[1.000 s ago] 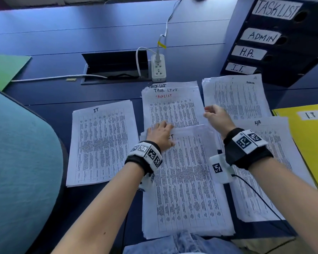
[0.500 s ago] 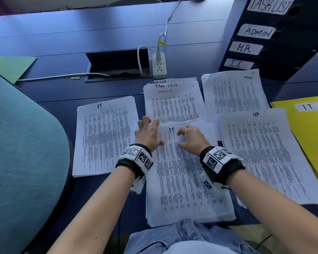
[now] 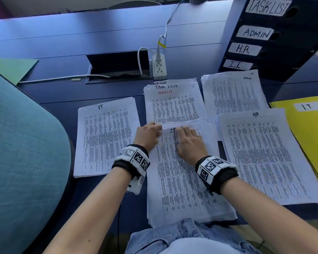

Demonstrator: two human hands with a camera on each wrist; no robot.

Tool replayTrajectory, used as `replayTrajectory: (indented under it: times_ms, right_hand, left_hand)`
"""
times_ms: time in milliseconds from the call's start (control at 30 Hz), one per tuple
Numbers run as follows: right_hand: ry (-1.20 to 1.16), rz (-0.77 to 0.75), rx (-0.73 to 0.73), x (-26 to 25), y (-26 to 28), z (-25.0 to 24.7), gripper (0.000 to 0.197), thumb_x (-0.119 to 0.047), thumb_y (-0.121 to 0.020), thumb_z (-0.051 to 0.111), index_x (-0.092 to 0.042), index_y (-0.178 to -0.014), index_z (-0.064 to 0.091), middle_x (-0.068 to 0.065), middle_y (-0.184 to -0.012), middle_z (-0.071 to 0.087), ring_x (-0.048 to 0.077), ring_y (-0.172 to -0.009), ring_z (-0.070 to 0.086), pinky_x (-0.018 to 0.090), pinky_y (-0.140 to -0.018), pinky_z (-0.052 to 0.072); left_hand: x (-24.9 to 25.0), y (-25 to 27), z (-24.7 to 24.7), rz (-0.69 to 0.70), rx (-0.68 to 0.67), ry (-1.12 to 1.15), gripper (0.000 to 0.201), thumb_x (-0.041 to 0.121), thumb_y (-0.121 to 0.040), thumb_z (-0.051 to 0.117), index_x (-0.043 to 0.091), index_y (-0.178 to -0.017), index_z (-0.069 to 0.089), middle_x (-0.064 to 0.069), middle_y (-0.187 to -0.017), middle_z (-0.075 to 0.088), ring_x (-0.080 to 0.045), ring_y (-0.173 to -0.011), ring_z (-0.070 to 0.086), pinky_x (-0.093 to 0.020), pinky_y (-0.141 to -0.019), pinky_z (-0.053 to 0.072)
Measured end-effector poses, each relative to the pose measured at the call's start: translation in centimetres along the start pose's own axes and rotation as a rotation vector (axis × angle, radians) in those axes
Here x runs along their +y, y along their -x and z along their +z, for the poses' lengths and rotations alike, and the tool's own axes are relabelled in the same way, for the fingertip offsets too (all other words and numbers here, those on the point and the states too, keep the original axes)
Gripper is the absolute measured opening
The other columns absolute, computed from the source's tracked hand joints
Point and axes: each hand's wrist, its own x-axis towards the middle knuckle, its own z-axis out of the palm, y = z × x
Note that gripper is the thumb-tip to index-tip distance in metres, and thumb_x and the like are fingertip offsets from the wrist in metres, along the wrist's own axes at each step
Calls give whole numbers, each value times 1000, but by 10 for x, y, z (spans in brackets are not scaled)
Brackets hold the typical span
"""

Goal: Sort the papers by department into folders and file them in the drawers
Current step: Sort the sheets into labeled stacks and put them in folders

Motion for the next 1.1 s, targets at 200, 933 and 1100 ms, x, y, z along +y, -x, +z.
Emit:
replayTrajectory:
  times_ms: [200,933,1100]
  right_hand:
    - [6,-21,99,1,0,4,66,-23,-86,54,-14,-145,26,5,-150,28,23,-140,21,46,-109,14]
    - [-61,-360,401,1,-4,0,18,-25,-80,61,-17,-64,60,-5,-61,61,15,-51,59,30,-73,22]
    - [-74,-348,366,-2,-4,-1,49,-18,-67,80,-6,-112,64,13,-99,64,24,-70,65,39,-68,52]
  left_hand:
    - [-8,1,-7,35,-6,303,15,6,-90,55,-1,-84,66,-11,-84,65,-16,-75,55,-25,-79,47]
    - [-24,6,-23,-385,-80,940,27,18,-96,48,9,-74,61,-1,-59,58,-3,-41,56,-17,-44,50]
    - [-25,4,-29,-431,-167,1019,27,14,-94,48,6,-70,56,-8,-65,56,-13,-49,58,-22,-49,52]
